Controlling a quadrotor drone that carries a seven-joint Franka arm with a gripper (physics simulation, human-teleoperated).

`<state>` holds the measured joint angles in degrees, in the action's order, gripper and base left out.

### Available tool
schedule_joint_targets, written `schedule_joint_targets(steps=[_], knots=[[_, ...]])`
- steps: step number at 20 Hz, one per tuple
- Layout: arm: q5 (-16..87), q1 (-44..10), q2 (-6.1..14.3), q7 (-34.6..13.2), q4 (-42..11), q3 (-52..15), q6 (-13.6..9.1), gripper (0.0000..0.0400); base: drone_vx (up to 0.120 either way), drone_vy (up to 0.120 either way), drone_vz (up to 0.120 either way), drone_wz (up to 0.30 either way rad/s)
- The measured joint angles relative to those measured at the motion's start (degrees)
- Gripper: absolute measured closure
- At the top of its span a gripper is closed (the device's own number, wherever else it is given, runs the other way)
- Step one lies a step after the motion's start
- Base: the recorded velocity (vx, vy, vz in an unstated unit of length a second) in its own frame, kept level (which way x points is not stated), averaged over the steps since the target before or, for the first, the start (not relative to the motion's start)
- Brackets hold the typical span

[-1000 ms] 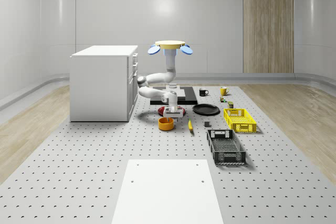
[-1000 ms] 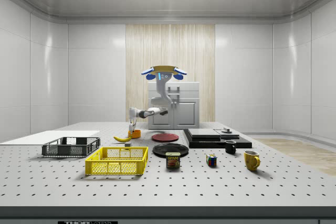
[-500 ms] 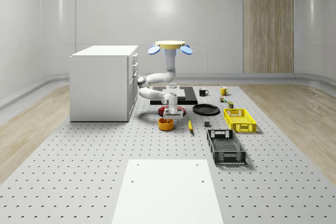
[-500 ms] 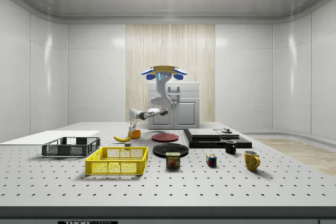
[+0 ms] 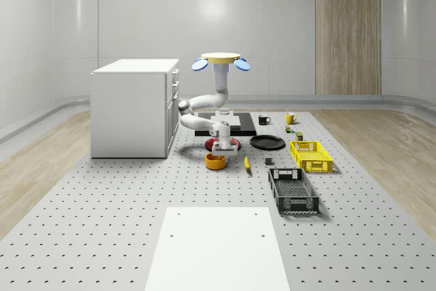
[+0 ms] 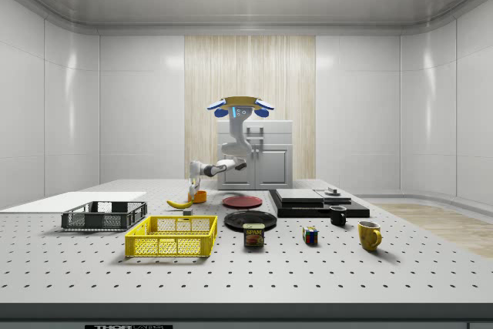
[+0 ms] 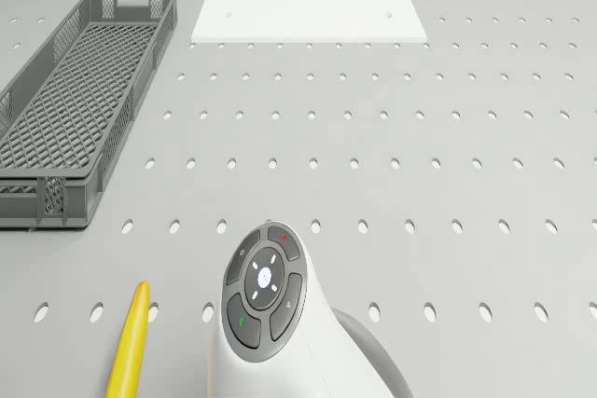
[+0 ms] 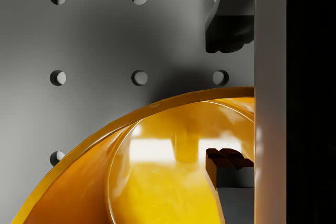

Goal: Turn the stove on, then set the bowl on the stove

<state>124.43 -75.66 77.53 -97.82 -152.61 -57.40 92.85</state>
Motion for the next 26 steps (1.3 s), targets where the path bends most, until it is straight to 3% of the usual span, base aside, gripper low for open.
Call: schedule_joint_targets(steps=[3,8,14,26], knots=[[0.14,0.06,-0.12,0.07,0.04,0.10,-0.05,0.0243,0.000,0.000,0.000,0.000],[0.29,0.17,-0.31,0.17,0.06,0.19,-0.18,0.0284,0.000,0.000,0.000,0.000],[-1.36,0.70,-0.28,0.10,-1.22,-1.67,-1.56,0.0296,0.000,0.000,0.000,0.000],[-10.03,1.70,0.13,-0.91,-5.59,-10.94,-6.56,0.0300,0.000,0.000,0.000,0.000]])
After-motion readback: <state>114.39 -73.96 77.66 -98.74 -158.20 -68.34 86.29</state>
